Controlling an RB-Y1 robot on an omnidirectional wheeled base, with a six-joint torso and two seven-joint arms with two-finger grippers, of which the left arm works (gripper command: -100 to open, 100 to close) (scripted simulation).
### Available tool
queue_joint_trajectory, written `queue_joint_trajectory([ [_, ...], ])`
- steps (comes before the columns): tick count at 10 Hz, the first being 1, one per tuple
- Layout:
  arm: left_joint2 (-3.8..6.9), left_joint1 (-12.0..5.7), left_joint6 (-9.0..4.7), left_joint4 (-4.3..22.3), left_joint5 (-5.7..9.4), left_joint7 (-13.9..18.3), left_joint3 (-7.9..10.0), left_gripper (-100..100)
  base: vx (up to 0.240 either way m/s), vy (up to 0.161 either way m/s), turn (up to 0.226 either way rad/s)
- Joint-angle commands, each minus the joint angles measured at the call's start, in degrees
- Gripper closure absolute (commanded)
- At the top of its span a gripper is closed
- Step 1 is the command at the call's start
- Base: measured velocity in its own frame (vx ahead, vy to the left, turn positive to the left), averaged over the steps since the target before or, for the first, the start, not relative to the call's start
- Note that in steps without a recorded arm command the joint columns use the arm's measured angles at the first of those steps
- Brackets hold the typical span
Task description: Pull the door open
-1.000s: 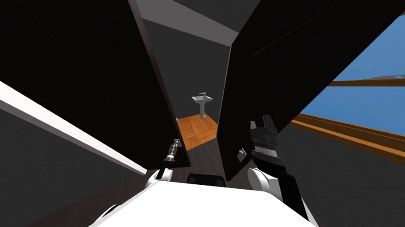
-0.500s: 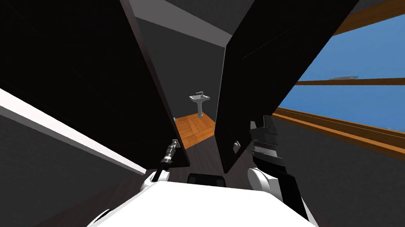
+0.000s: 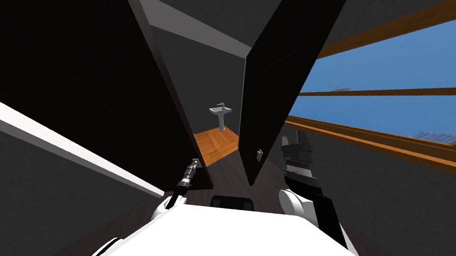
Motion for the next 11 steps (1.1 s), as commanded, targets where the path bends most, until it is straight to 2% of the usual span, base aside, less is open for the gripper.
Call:
queue_joint_trajectory([
  [1, 0.00, 0.00, 0.00, 0.0, 0.00, 0.0, 0.00, 100, -0.108, 0.032, -0.046],
  [7, -1.15, -0.12, 0.91, -0.5, -0.35, -0.7, 0.93, 100, -0.210, 0.063, -0.190],
  [11, -1.87, -0.30, 1.56, -0.9, -0.57, -1.3, 1.64, 100, -0.213, 0.105, -0.199],
])
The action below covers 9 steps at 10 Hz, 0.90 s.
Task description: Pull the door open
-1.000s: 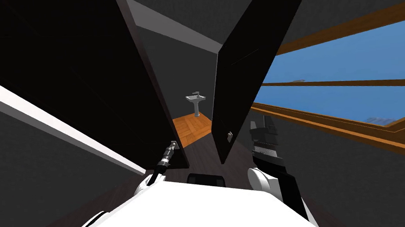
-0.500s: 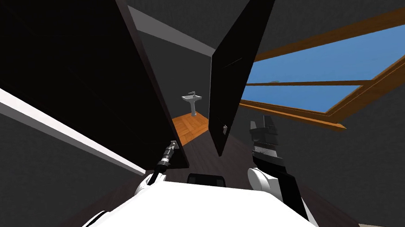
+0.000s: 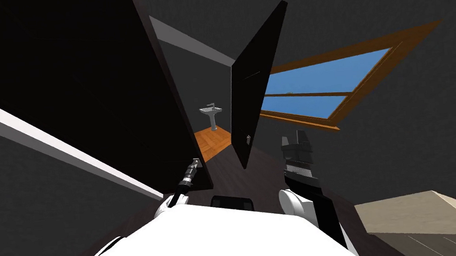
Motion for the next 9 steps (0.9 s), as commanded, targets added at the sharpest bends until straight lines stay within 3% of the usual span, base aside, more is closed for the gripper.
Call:
queue_joint_trajectory([
  [1, -0.36, 0.41, 0.64, -1.1, -0.11, -0.3, 0.18, 100, -0.251, 0.085, -0.146],
  [2, -0.21, 0.02, 0.22, -0.5, -0.07, -0.2, 0.12, 100, -0.117, 0.035, -0.049],
  [3, 0.69, 1.05, -0.73, -0.7, -0.51, 1.0, -0.94, 100, -0.157, -0.003, -0.120],
  [5, 1.52, 1.79, -1.61, -0.9, -0.80, 2.0, -1.70, 100, -0.212, 0.000, -0.097],
  [9, 3.69, 3.71, -3.90, -1.5, -1.57, 4.4, -3.65, 100, -0.208, 0.058, -0.094],
])
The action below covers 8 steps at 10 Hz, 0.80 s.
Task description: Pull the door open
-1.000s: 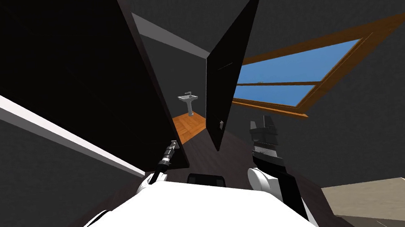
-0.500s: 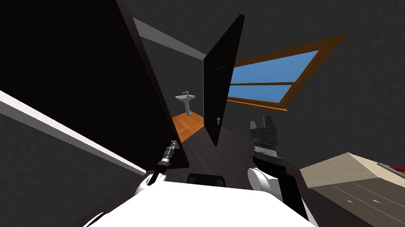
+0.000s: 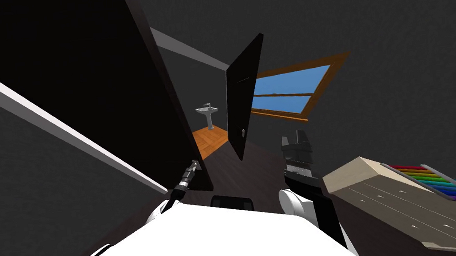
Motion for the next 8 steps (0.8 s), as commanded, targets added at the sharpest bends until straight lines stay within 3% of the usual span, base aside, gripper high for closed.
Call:
queue_joint_trajectory([
  [1, 0.79, 1.10, -0.60, -1.2, -0.28, 1.0, -0.75, 100, -0.206, 0.057, -0.076],
  [2, 0.45, 0.73, -0.30, -0.8, -0.18, 0.5, -0.45, 100, -0.092, 0.020, -0.014],
  [8, 4.07, 4.69, -6.65, -0.4, -1.06, 3.9, -3.40, 100, -0.170, 0.056, -0.131],
])
